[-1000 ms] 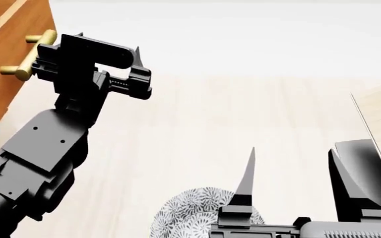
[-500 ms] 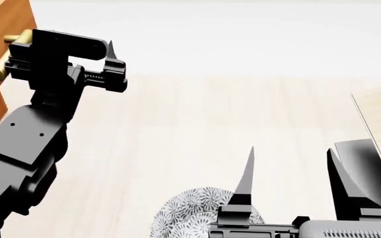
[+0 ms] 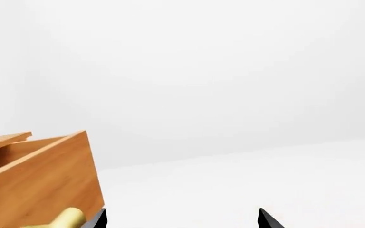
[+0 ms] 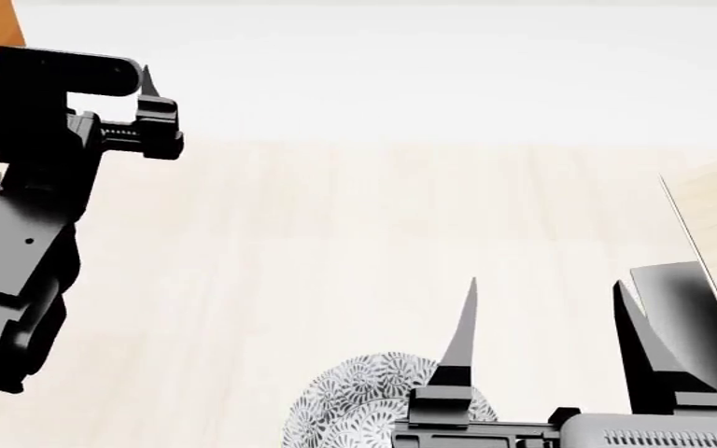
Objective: Close the top drawer of the cabinet.
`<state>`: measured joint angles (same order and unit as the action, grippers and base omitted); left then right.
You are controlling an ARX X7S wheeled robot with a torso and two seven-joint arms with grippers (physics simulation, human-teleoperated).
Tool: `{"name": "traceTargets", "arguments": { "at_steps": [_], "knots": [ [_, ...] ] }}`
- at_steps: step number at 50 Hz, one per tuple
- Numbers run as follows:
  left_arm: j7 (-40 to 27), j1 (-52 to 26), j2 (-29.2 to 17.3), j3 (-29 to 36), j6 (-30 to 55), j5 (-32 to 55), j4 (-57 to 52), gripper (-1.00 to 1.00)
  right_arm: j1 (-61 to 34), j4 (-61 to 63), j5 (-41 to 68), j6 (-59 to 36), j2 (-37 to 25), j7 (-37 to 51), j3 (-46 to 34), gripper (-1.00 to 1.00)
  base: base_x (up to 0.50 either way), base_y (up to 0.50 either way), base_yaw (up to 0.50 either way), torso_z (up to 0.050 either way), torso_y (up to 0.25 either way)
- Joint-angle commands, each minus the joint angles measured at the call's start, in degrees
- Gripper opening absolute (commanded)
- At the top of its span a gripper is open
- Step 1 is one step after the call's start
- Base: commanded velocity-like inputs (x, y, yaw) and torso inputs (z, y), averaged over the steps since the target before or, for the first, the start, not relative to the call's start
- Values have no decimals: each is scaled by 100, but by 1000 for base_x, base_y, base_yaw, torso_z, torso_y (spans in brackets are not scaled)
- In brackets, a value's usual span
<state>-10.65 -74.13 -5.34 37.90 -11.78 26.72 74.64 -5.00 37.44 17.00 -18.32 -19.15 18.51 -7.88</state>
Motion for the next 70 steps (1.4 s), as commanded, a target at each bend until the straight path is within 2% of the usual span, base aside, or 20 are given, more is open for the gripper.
{"name": "traceTargets", "arguments": {
  "at_steps": [1,11,27,48,70],
  "knots": [
    [58,2,-161,-1029,87,-812,30,100,-13,-27,-6,4,-20,23,-28,100,0,0,0,0,0],
    [127,-20,-226,-1644,172,-1255,30,100,-20,-47,-4,8,-26,33,-67,100,0,0,0,0,0],
    [151,-70,-396,-2252,220,-1730,27,100,-65,-57,0,-11,-51,66,-107,100,0,0,0,0,0],
    [216,-24,-637,-2778,247,-1937,24,100,-78,-122,7,28,-68,86,-168,100,0,0,0,0,0],
    [181,-3,-904,-3041,274,-2063,12,100,-44,-185,31,118,-94,120,-162,100,0,0,0,0,0]
  ]
}}
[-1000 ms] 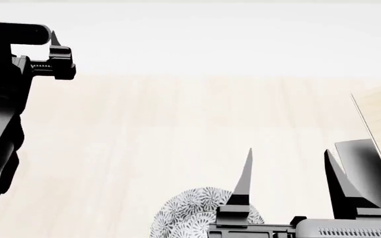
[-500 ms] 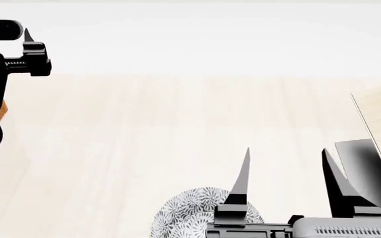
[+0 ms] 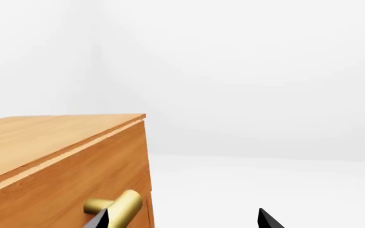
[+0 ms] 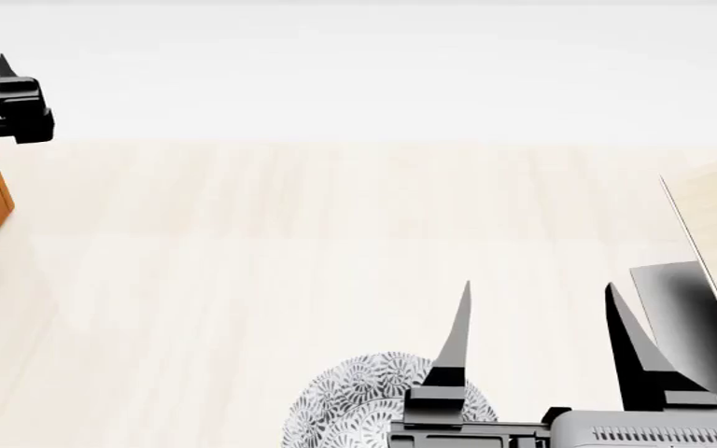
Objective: Close the top drawer of the cabinet.
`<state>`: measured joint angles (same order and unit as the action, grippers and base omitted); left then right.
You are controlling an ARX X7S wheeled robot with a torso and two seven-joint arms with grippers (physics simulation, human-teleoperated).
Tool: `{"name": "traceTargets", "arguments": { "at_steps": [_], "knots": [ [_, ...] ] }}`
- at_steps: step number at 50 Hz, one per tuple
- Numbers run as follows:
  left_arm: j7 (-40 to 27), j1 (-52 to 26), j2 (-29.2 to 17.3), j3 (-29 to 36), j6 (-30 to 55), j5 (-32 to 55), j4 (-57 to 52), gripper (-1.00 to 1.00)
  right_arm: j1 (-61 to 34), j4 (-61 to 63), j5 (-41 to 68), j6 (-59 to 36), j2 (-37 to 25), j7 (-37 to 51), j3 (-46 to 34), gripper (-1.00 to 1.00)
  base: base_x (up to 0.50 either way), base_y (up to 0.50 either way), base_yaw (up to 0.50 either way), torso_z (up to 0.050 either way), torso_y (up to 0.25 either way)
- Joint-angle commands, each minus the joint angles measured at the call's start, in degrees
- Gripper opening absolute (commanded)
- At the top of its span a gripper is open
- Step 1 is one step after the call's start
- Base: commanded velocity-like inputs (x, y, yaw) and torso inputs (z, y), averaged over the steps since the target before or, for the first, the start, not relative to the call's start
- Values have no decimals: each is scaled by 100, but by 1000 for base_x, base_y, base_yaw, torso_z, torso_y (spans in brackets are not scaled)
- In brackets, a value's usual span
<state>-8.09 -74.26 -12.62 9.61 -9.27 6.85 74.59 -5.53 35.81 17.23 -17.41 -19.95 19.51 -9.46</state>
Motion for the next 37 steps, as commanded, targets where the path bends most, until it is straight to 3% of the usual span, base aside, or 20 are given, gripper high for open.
{"name": "traceTargets", "arguments": {
  "at_steps": [1,18,37],
  "knots": [
    [-80,6,-179,-213,23,-85,16,100,10,-3,20,14,-17,22,-5,100,0,0,0,0,0],
    [-60,70,-179,-290,4,-124,-12,100,31,-61,15,89,-33,37,-35,100,0,0,0,0,0],
    [-150,1523,-351,-372,2569,391,-4986,100,31,-92,27,118,-53,58,-73,100,0,0,0,0,0]
  ]
}}
